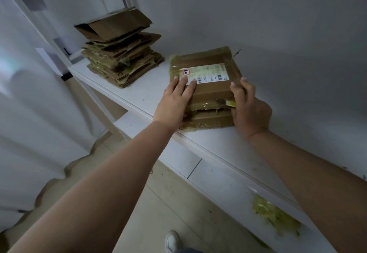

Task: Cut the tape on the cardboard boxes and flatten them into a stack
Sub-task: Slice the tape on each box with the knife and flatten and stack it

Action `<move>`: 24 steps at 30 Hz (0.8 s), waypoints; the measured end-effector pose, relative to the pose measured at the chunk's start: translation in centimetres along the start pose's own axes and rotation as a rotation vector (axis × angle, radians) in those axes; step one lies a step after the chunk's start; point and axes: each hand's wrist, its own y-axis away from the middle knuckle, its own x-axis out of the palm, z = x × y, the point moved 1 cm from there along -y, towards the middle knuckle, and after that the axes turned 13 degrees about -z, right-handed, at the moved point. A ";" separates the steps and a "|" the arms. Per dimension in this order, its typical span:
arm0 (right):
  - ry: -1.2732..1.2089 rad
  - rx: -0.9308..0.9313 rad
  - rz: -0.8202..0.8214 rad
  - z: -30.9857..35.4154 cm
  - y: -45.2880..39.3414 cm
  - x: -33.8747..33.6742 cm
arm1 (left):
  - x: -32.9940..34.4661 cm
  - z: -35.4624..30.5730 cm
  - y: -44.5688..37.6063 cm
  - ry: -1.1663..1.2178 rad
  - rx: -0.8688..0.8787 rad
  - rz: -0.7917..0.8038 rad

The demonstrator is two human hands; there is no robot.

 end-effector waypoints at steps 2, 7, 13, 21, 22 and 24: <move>-0.014 0.016 0.001 -0.2 -0.2 -0.2 | 0.0 0.2 -0.2 -0.049 0.039 0.018; 0.013 -0.031 0.021 -0.7 -0.4 -0.9 | -0.4 0.5 -0.2 -0.228 0.114 -0.051; -0.057 0.038 0.070 -0.6 -0.3 -1.6 | -0.9 -0.8 0.0 -0.284 0.083 -0.068; -0.150 0.105 0.094 -1.5 0.1 -2.8 | -1.9 0.2 1.1 -0.100 0.067 0.026; -0.170 0.124 0.102 -1.5 0.0 -3.0 | -2.0 0.2 1.1 -0.083 0.064 0.032; -0.207 0.158 0.122 -1.6 -0.2 -3.4 | -2.3 0.3 1.0 -0.055 0.062 0.046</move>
